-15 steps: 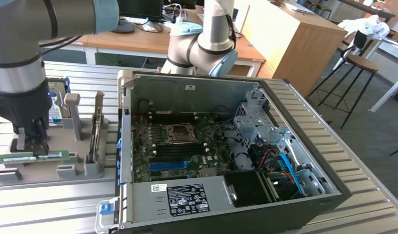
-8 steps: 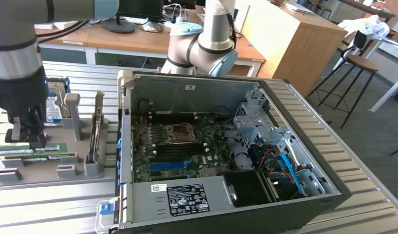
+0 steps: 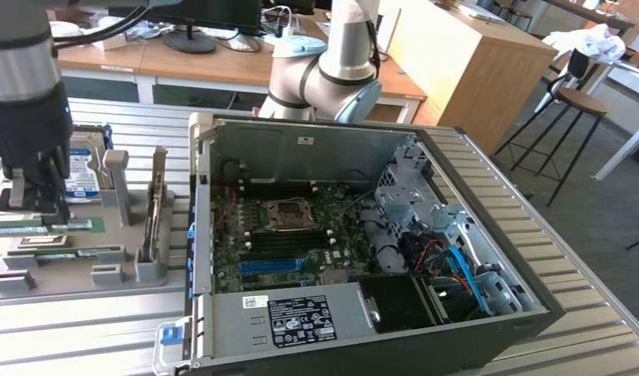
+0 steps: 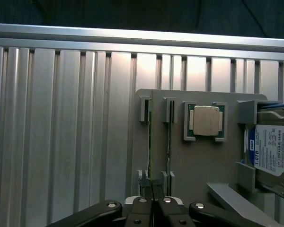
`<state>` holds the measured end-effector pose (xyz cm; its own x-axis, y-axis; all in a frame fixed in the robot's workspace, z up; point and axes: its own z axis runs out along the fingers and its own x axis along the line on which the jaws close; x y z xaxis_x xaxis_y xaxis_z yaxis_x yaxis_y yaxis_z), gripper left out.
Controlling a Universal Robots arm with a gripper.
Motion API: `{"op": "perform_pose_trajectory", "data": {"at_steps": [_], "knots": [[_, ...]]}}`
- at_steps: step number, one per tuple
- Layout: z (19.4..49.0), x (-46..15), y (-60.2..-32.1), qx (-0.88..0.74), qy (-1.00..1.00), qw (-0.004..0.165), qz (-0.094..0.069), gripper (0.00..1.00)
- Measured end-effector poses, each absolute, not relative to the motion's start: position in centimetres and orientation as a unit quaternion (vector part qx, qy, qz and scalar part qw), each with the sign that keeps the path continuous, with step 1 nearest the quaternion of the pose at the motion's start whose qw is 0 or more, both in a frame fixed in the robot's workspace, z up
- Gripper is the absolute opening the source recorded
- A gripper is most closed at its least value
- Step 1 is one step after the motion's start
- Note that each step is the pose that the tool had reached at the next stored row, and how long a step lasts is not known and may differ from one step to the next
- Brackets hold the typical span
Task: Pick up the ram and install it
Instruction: 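Pick up the ram and move it above insertion slot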
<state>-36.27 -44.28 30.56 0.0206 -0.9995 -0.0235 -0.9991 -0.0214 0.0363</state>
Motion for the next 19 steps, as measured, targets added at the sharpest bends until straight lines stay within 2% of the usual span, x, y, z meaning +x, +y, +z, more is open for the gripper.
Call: {"op": "perform_pose_trajectory", "data": {"at_steps": [19], "knots": [[35.9,-36.3,-44.2,0.712,-0.702,0.005,-0.021,0.11]]}}
